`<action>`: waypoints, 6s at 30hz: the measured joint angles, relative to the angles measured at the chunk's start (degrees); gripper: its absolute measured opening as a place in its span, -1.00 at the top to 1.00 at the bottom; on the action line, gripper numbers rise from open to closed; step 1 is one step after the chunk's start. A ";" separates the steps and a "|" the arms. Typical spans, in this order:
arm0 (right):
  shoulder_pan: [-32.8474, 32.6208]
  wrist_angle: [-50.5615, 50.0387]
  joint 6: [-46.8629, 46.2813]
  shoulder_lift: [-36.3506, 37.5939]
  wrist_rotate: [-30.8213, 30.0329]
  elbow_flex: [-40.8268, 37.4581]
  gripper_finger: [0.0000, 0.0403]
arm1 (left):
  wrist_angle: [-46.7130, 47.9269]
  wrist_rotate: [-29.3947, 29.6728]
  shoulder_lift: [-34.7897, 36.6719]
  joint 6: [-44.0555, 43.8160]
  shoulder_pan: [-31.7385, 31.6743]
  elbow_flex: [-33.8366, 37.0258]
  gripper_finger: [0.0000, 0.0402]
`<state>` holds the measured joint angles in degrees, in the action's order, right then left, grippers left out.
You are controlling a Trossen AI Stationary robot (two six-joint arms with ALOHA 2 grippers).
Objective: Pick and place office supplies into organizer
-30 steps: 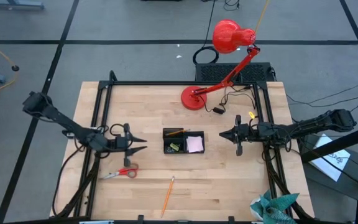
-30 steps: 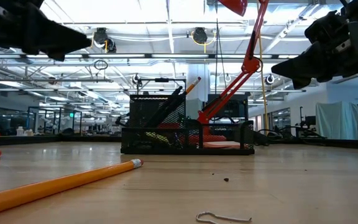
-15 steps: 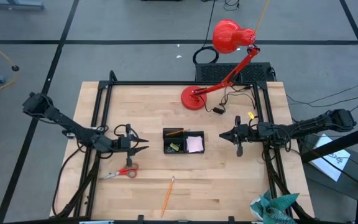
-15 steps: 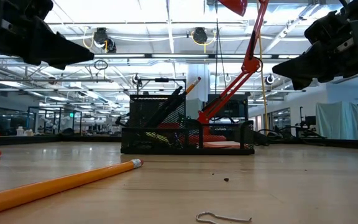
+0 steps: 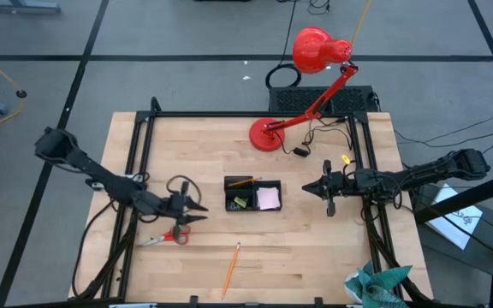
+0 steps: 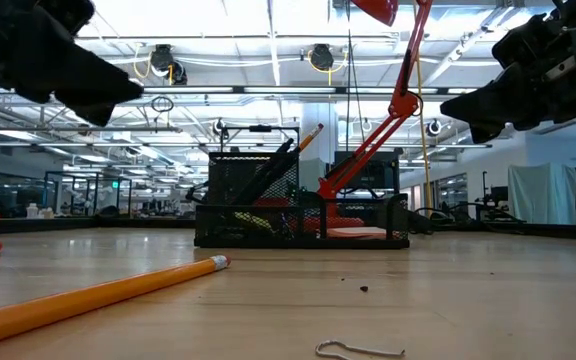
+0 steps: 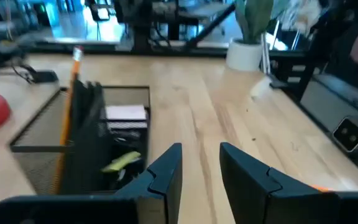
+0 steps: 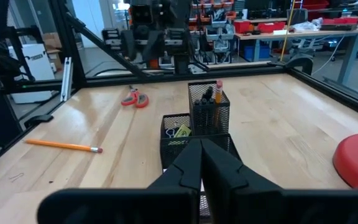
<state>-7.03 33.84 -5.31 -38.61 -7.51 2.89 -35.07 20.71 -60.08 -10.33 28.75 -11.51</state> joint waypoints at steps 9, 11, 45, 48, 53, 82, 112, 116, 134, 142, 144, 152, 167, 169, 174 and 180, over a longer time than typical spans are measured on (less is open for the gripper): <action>0.00 -1.02 0.01 -0.02 -0.09 0.01 0.99 | 14.99 0.24 -22.81 -9.09 2.75 -21.17 0.43; 0.00 -1.59 0.01 -0.02 -0.04 0.01 0.99 | 20.84 0.23 -27.22 -15.17 3.75 -26.12 0.43; 0.07 -4.72 1.49 -0.04 -1.26 -0.01 0.99 | 78.55 -10.05 -53.85 -64.56 2.83 -74.42 0.20; 0.11 -4.69 0.52 -0.04 -2.12 -0.01 0.99 | 79.43 -10.24 -53.85 -64.79 1.45 -74.42 0.23; 0.09 -5.36 -1.49 -0.04 -2.91 0.01 0.99 | 77.93 -12.54 -54.75 -63.44 -0.31 -74.42 0.24; 0.02 -10.36 -7.75 -0.37 -2.78 0.01 0.99 | 72.79 -16.62 -62.07 -58.52 -2.58 -74.64 0.24; 0.02 -10.59 -7.73 -0.70 -2.89 -0.01 0.99 | 71.65 -16.39 -65.68 -53.15 1.28 -74.70 0.24; 0.02 -10.56 -7.75 -0.70 -2.89 -0.01 0.99 | 75.99 -17.77 -65.35 -51.55 0.55 -74.84 0.24; 0.07 -8.79 -4.41 -0.68 -2.93 0.01 0.99 | 77.28 -16.62 -65.65 -44.26 0.31 -74.68 0.47; 0.07 -7.93 -5.43 -0.66 -2.93 0.01 0.99 | 77.11 -13.83 -65.68 -40.04 1.83 -74.56 0.94; 0.09 -7.95 -5.94 -0.66 -2.93 -0.01 0.99 | 76.70 -12.52 -65.68 -38.38 2.32 -74.48 0.96; 0.07 -8.98 -7.47 -0.66 -2.91 0.00 0.99 | 73.55 -7.45 -65.72 -29.30 3.37 -74.58 0.95; 0.07 -9.05 -8.19 -0.92 -2.89 0.01 0.99 | 71.41 2.02 -57.95 -14.92 1.50 -77.82 0.91; 0.07 -9.04 -8.19 -0.94 -2.89 0.00 0.99 | 69.22 3.50 -56.72 -12.14 1.34 -77.83 0.91; 0.07 -8.67 -8.21 -1.35 -2.78 0.01 0.99 | 63.85 6.46 -53.22 -1.79 0.55 -78.02 0.91; 0.07 -9.43 -8.81 -1.51 -2.76 -0.01 0.99 | 52.16 3.72 -48.47 10.85 -0.74 -78.01 0.91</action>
<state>-6.96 24.41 -14.12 -40.12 -10.27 2.87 17.09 24.43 -108.55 0.52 28.02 -89.52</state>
